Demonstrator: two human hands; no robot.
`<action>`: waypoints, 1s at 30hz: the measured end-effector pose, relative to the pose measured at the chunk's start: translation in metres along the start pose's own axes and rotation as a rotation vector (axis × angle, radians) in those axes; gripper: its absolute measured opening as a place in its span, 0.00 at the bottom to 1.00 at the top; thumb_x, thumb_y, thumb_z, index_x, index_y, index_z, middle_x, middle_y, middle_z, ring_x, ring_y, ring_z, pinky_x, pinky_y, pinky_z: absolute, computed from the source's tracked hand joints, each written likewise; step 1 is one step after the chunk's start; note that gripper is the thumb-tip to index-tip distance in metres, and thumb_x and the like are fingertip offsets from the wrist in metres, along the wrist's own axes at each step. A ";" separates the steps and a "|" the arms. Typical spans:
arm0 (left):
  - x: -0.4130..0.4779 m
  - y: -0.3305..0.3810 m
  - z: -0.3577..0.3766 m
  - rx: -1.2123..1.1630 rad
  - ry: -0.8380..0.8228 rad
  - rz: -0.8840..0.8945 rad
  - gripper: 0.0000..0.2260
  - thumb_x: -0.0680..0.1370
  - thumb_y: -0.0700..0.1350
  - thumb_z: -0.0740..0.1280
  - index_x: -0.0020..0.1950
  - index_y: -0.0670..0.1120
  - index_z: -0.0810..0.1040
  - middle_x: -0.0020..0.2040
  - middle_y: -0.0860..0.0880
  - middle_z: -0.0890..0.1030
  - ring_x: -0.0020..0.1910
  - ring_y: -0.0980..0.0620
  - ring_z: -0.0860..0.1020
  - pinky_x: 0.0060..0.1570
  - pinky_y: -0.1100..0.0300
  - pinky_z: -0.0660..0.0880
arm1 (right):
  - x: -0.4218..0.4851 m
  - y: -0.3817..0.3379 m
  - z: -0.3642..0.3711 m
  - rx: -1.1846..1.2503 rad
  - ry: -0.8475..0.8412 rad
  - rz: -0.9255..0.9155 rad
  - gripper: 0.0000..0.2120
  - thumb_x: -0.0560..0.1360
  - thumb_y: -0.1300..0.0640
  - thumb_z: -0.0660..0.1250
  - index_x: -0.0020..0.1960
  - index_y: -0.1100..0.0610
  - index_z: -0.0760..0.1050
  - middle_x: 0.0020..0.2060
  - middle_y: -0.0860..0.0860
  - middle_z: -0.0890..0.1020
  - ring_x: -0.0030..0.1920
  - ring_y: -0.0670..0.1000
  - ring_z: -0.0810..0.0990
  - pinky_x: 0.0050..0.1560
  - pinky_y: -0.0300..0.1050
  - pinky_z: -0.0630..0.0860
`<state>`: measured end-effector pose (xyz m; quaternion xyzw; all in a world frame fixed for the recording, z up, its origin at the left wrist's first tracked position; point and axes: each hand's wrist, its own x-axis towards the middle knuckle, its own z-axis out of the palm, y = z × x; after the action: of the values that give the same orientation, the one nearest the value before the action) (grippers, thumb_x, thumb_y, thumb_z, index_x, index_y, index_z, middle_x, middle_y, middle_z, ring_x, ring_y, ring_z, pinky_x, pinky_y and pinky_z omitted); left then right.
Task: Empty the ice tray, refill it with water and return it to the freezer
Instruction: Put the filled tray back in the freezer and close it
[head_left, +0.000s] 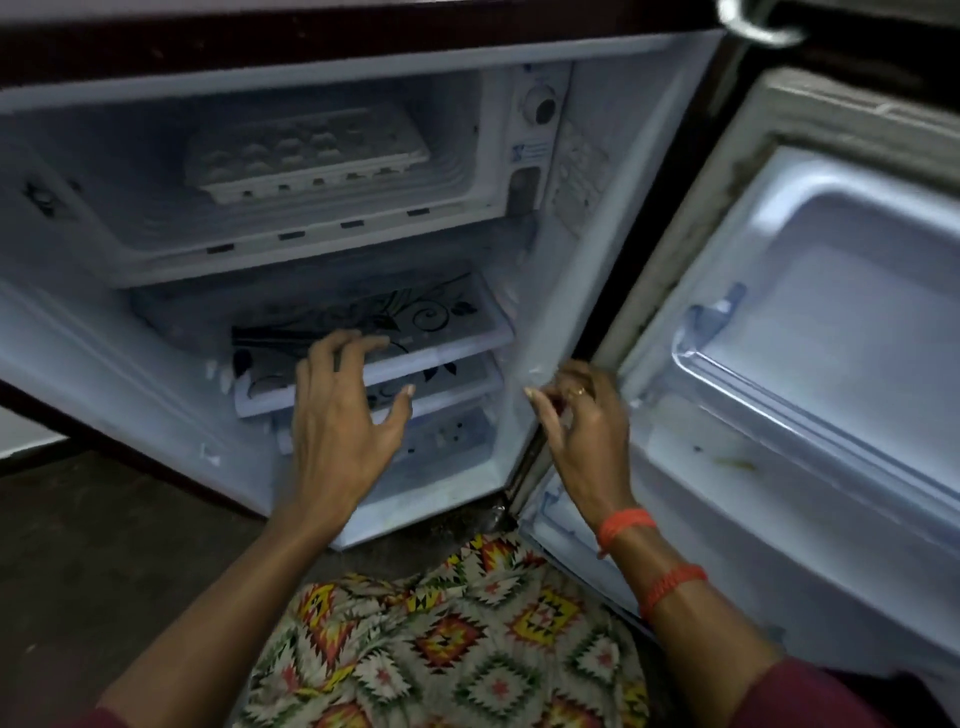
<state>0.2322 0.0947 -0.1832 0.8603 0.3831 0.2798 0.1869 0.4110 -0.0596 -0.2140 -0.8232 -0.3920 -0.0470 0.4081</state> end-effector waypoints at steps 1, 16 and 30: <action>-0.008 0.009 0.005 -0.020 -0.029 0.010 0.21 0.75 0.45 0.75 0.67 0.42 0.76 0.65 0.39 0.73 0.65 0.39 0.72 0.63 0.48 0.70 | -0.012 0.007 -0.012 -0.025 -0.006 0.014 0.10 0.76 0.56 0.73 0.44 0.64 0.82 0.53 0.59 0.81 0.51 0.55 0.81 0.56 0.34 0.71; -0.071 0.212 0.026 -0.302 -0.094 0.383 0.18 0.78 0.48 0.72 0.65 0.43 0.77 0.62 0.43 0.77 0.62 0.44 0.74 0.63 0.62 0.66 | -0.134 0.079 -0.190 -0.285 0.325 0.059 0.12 0.78 0.49 0.72 0.43 0.58 0.83 0.45 0.52 0.83 0.47 0.53 0.82 0.46 0.52 0.78; -0.085 0.458 -0.014 -0.429 0.042 0.856 0.17 0.81 0.52 0.66 0.64 0.42 0.80 0.63 0.42 0.79 0.64 0.42 0.75 0.64 0.50 0.71 | -0.209 0.127 -0.331 -0.292 0.625 0.493 0.12 0.79 0.46 0.63 0.49 0.52 0.81 0.43 0.49 0.84 0.43 0.51 0.82 0.44 0.44 0.74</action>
<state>0.4305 -0.2603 0.0438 0.8768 -0.0683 0.4219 0.2203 0.4341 -0.4669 -0.1579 -0.8876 -0.0299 -0.2502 0.3856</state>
